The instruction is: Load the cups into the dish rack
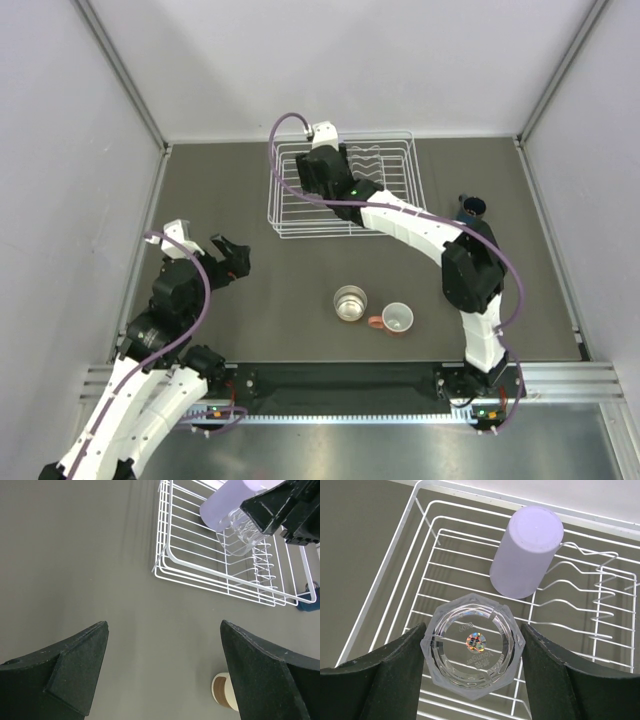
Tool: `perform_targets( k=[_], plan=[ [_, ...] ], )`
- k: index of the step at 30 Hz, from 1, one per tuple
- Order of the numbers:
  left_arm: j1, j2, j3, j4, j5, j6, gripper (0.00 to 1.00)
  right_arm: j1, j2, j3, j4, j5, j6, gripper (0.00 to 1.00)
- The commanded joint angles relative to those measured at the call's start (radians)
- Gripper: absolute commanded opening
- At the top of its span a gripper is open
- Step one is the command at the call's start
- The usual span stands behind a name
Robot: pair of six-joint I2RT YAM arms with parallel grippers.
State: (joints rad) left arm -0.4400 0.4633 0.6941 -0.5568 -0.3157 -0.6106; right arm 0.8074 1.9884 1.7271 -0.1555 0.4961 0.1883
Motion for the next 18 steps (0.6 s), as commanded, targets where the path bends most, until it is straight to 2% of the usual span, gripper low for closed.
perform_targets(
  k=[1, 9, 18],
  plan=[
    [0.0, -0.021, -0.007, 0.018, -0.006, 0.037, 0.98, -0.007, 0.001, 0.0, 0.148, 0.059, -0.053, 0.0],
    [-0.002, -0.018, -0.016, 0.021, -0.013, 0.031, 0.98, -0.051, 0.055, -0.034, 0.218, 0.015, -0.03, 0.0],
    [-0.002, -0.028, -0.025, 0.028, -0.006, 0.023, 0.98, -0.066, 0.089, -0.084, 0.266, 0.036, -0.021, 0.0]
  ],
)
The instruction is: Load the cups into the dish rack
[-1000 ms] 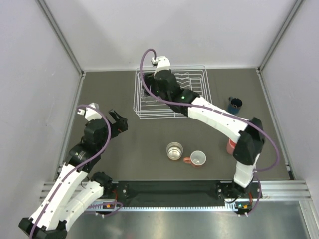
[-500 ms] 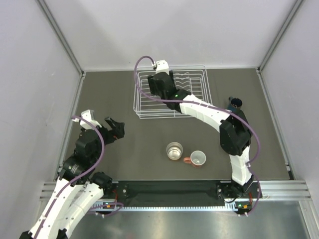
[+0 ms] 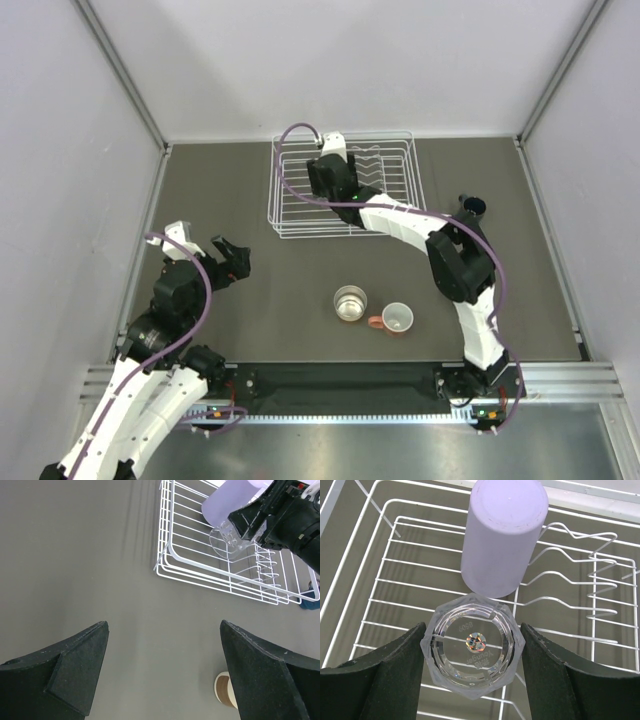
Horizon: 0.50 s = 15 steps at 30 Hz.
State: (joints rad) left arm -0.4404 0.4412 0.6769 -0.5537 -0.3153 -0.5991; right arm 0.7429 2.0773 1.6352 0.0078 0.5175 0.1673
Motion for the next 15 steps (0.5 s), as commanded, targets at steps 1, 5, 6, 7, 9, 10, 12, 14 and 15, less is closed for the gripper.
perform_targets(
  k=[1, 5, 6, 7, 9, 10, 12, 14, 15],
  plan=[
    [-0.001, -0.004, -0.008, 0.026, -0.004, 0.013, 0.97, -0.005, 0.009, 0.006, 0.107, 0.015, -0.008, 0.0],
    [-0.001, 0.004, -0.004, 0.018, -0.002, 0.013, 0.97, -0.022, 0.02, -0.003, 0.109, 0.01, 0.011, 0.04],
    [-0.001, 0.004, -0.004, 0.02, -0.002, 0.013, 0.97, -0.023, 0.024, -0.009, 0.11, 0.012, 0.012, 0.06],
    [-0.001, 0.001, -0.004, 0.02, -0.005, 0.013, 0.97, -0.027, 0.026, -0.009, 0.11, 0.007, 0.014, 0.09],
    [-0.001, -0.001, -0.007, 0.02, -0.005, 0.012, 0.97, -0.033, 0.036, -0.009, 0.112, -0.004, 0.012, 0.11],
    [-0.001, -0.001, -0.007, 0.021, -0.005, 0.01, 0.97, -0.033, 0.038, -0.011, 0.112, -0.007, 0.011, 0.14],
    [-0.001, 0.002, -0.005, 0.021, -0.004, 0.012, 0.97, -0.036, 0.041, -0.014, 0.113, -0.013, 0.011, 0.18],
    [-0.001, 0.002, -0.005, 0.02, -0.002, 0.012, 0.97, -0.034, 0.043, -0.021, 0.118, -0.014, 0.011, 0.25],
    [-0.001, 0.002, -0.005, 0.02, -0.001, 0.012, 0.96, -0.036, 0.041, -0.023, 0.118, -0.014, 0.011, 0.25]
  ],
)
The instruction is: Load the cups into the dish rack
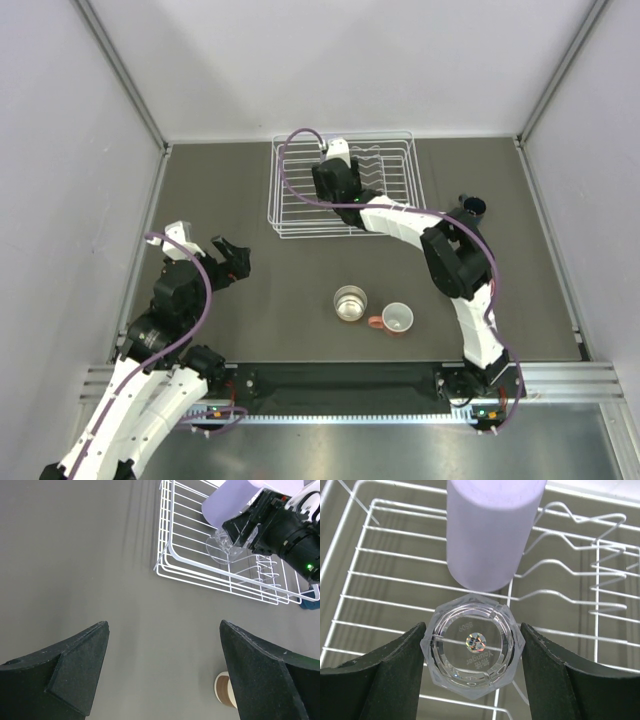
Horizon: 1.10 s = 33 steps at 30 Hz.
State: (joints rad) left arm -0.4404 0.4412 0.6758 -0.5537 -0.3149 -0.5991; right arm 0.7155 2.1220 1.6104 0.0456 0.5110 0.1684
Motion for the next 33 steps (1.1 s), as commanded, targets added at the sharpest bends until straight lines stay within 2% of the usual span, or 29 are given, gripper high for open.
perform_targets(
  k=[1, 6, 7, 10, 15, 21, 23, 25, 27, 33],
  plan=[
    [-0.001, 0.005, -0.004, 0.02, -0.001, 0.012, 0.96, -0.008, -0.002, 0.0, 0.08, -0.008, 0.011, 0.31],
    [-0.001, 0.01, -0.002, 0.017, -0.003, 0.009, 0.96, -0.008, -0.005, 0.002, 0.074, -0.028, 0.014, 0.52],
    [-0.001, 0.017, 0.001, 0.014, -0.004, 0.007, 0.96, -0.008, -0.008, 0.003, 0.071, -0.029, 0.016, 0.62],
    [-0.001, 0.031, 0.008, 0.009, -0.001, 0.005, 0.96, -0.008, -0.022, 0.005, 0.057, -0.032, 0.016, 0.79],
    [-0.001, 0.083, 0.031, -0.015, -0.006, -0.018, 0.93, -0.007, -0.069, -0.003, 0.028, -0.052, 0.023, 0.93],
    [-0.001, 0.149, 0.079, -0.028, 0.094, -0.022, 0.91, -0.002, -0.184, -0.007, -0.042, -0.077, 0.052, 1.0],
    [-0.001, 0.151, 0.088, -0.02, 0.128, -0.028, 0.89, -0.002, -0.238, -0.001, -0.149, -0.097, 0.075, 1.0],
    [-0.001, 0.159, 0.1, -0.006, 0.17, -0.022, 0.81, -0.002, -0.278, 0.008, -0.222, -0.1, 0.098, 1.0],
    [-0.001, 0.186, 0.114, 0.0, 0.246, -0.021, 0.8, -0.004, -0.347, -0.015, -0.316, -0.112, 0.135, 0.99],
    [-0.004, 0.292, 0.149, 0.023, 0.445, -0.036, 0.73, -0.025, -0.603, -0.232, -0.47, -0.141, 0.23, 1.0]
  ],
)
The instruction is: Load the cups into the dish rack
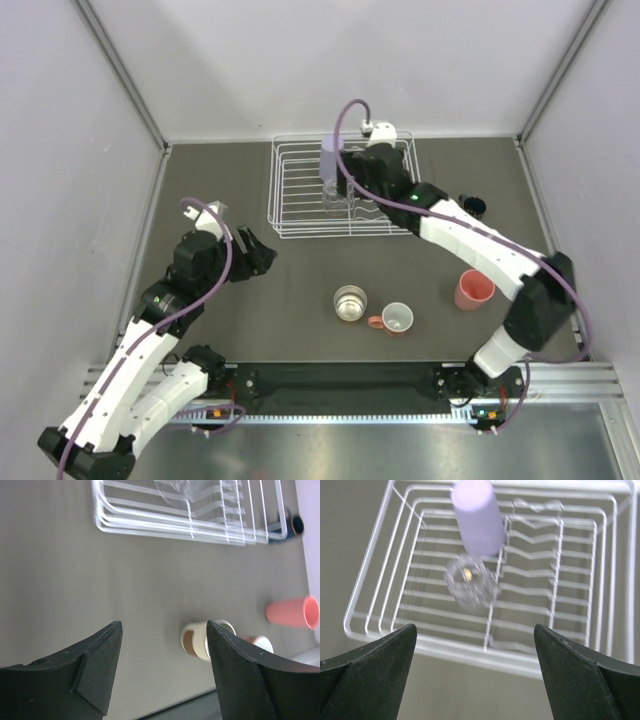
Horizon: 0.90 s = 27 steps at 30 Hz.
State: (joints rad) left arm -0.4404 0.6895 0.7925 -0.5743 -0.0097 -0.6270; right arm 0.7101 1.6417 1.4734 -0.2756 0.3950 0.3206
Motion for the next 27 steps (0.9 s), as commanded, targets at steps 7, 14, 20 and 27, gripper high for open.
perform_targets(
  k=[7, 14, 20, 27],
  plan=[
    [-0.153, 0.139, 0.07, 0.082, 0.113, -0.048, 0.67, -0.101, -0.506, -0.403, -0.282, -0.058, 0.149, 1.0],
    [-0.435, 0.29, 0.142, 0.145, -0.059, -0.071, 0.67, -0.123, -0.761, -0.49, -0.442, -0.13, 0.213, 1.0],
    [-0.586, 0.566, 0.298, 0.137, 0.055, 0.177, 0.66, -0.123, -0.885, -0.435, -0.588, -0.075, 0.192, 1.0],
    [-0.587, 0.833, 0.512, 0.044, 0.184, 0.371, 0.66, -0.123, -1.022, -0.331, -0.778, 0.002, 0.19, 1.0]
  ],
)
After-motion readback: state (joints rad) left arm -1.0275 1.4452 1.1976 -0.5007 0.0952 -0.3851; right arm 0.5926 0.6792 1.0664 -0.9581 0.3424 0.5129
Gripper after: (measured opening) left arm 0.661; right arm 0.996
